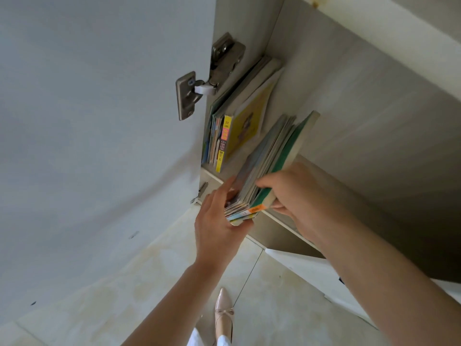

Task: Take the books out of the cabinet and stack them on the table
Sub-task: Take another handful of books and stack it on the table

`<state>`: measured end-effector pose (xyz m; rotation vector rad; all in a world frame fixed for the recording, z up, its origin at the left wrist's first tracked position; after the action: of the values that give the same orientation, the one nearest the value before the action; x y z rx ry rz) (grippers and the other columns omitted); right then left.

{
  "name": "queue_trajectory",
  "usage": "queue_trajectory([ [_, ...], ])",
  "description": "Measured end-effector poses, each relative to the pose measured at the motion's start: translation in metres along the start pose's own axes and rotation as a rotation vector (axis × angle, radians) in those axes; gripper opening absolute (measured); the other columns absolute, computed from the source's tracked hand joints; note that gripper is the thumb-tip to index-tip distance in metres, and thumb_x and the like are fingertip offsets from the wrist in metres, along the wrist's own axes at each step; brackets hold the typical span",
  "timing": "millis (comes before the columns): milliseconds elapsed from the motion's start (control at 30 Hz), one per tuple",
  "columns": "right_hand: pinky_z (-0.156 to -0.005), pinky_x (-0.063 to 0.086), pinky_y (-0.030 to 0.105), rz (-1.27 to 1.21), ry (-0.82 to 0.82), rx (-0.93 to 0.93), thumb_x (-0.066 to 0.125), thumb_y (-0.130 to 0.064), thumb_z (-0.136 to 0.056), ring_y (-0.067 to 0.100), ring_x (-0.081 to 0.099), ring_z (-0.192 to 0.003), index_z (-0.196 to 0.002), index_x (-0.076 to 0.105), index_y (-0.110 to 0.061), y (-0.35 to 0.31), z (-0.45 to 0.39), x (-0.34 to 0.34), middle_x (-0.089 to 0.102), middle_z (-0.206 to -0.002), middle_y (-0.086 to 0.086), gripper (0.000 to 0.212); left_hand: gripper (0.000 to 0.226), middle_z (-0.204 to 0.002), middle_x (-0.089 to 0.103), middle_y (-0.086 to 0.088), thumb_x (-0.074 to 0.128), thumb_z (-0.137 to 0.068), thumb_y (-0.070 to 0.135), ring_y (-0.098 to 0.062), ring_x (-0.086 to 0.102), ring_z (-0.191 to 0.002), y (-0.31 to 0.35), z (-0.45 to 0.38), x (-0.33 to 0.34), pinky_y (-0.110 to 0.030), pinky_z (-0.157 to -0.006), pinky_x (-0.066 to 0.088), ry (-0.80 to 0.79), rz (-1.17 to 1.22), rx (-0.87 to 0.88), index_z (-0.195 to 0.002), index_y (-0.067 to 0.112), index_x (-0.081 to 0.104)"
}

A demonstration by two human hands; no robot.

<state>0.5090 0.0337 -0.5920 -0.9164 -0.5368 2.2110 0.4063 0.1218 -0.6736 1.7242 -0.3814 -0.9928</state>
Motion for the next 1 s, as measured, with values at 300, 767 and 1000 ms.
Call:
queue_trajectory([
  [300,-0.085,0.056,0.03,-0.165,-0.157,-0.268,0.043,-0.049,-0.096,0.012,0.071,-0.094,-0.115,0.06,-0.034,-0.003,0.014,0.017,0.071,-0.108,-0.005,0.029,0.053,-0.112,0.067,0.006,0.08,-0.076,0.021,-0.004,0.061,-0.098,-0.017,-0.016,0.009,-0.009,-0.08,0.047,0.035,0.101,-0.078,-0.122,0.022,0.053],
  [767,-0.104,0.044,0.051,0.315,-0.235,-0.726,0.083,-0.031,-0.061,0.019,0.056,-0.123,-0.142,0.04,-0.023,0.015,-0.089,-0.022,0.057,-0.133,0.006,0.092,0.037,-0.093,0.067,0.022,0.08,-0.073,0.006,-0.002,0.066,-0.087,-0.058,0.001,-0.03,-0.011,-0.075,0.05,0.041,0.231,-0.078,-0.104,0.014,0.061],
  [1000,-0.095,0.051,0.048,0.375,-0.118,-0.798,0.08,-0.038,-0.071,0.013,0.063,-0.109,-0.12,0.058,-0.013,0.026,-0.083,-0.022,0.067,-0.111,-0.005,0.059,0.035,-0.092,0.07,0.005,0.08,-0.075,0.004,-0.014,0.068,-0.087,-0.063,0.007,-0.03,-0.03,-0.074,0.058,0.019,0.263,-0.11,-0.104,0.011,0.063],
])
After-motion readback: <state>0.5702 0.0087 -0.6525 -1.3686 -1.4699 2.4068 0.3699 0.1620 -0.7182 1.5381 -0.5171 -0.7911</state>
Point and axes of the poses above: each hand's wrist, its own z-axis away from the middle knuckle, its own x-axis out of the palm, y = z × x, the point moved 6 cm from there along -z, towards the middle knuckle
